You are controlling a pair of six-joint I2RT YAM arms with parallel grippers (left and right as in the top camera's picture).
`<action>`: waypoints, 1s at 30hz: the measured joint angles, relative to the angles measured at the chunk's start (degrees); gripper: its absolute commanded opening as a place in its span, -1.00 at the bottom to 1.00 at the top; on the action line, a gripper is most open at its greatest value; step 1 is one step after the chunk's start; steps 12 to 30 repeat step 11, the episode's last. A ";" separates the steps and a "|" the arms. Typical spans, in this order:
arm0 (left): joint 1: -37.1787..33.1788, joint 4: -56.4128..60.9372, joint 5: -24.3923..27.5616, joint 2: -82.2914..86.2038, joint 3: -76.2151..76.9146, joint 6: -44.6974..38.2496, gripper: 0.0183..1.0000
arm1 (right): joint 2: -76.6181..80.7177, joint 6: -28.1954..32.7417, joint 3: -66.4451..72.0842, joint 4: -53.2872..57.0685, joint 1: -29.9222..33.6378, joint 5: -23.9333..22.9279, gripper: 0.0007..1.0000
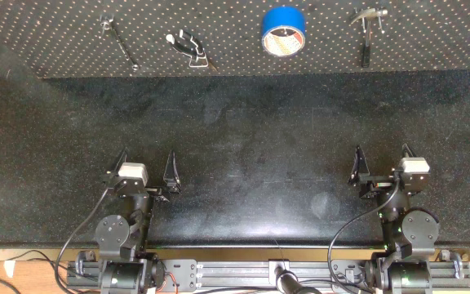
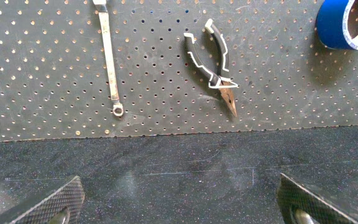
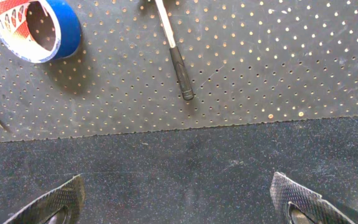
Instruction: Place Tools Onto Pegboard
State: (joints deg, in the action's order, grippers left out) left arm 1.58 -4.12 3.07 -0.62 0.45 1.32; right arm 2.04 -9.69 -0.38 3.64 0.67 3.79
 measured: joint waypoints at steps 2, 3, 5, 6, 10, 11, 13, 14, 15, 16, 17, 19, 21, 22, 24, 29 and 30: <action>0.00 0.00 0.00 0.00 0.00 0.00 0.99 | 0.00 0.00 0.00 0.00 0.00 0.02 0.95; 0.00 0.00 -0.02 0.00 0.00 0.00 0.99 | 0.00 0.00 0.00 0.00 0.00 0.02 0.94; 0.00 0.00 -0.02 0.00 0.00 0.00 0.99 | 0.00 0.00 0.00 0.00 0.00 0.02 0.95; 0.00 0.00 -0.02 0.00 0.00 0.00 0.99 | 0.00 0.00 0.00 0.00 0.00 0.02 0.95; 0.00 0.00 0.00 0.00 0.00 0.00 0.99 | 0.00 0.00 0.00 0.00 0.00 0.02 0.95; 0.00 0.00 -0.02 0.00 0.00 0.00 0.99 | 0.00 0.00 0.00 0.00 0.00 0.02 0.95; 0.00 0.00 -0.02 0.00 0.00 0.00 0.99 | 0.00 0.00 0.00 0.00 0.00 0.02 0.95; 0.00 0.00 -0.02 0.00 0.00 0.00 0.99 | 0.00 0.00 0.00 0.00 0.00 0.02 0.95; 0.00 0.00 -0.02 0.00 0.00 0.00 0.99 | 0.00 0.00 0.00 0.00 0.00 0.02 0.95; 0.00 0.00 -0.02 0.00 0.00 0.00 0.99 | 0.00 0.00 0.00 0.00 0.00 0.02 0.95; 0.00 0.00 -0.02 0.00 0.00 0.00 0.99 | 0.00 0.00 0.00 0.00 0.00 0.02 0.95; 0.00 0.00 -0.02 0.00 0.00 0.00 0.99 | 0.00 0.00 0.00 0.00 0.00 0.02 0.95; 0.00 0.00 -0.02 0.00 0.00 0.00 0.99 | 0.00 0.00 0.00 0.00 0.00 0.02 0.95; 0.00 0.00 -0.02 0.00 0.00 0.00 0.99 | 0.00 0.00 0.00 0.00 0.00 0.02 0.95; 0.00 0.00 -0.02 0.00 0.00 0.00 0.99 | 0.00 0.00 0.00 0.00 0.00 0.02 0.95; 0.00 0.00 -0.02 0.00 0.00 0.00 0.99 | 0.00 0.00 0.00 0.00 0.00 0.02 0.95; 0.00 0.00 -0.02 0.00 0.00 0.00 0.99 | 0.00 0.00 0.00 0.00 0.00 0.02 0.95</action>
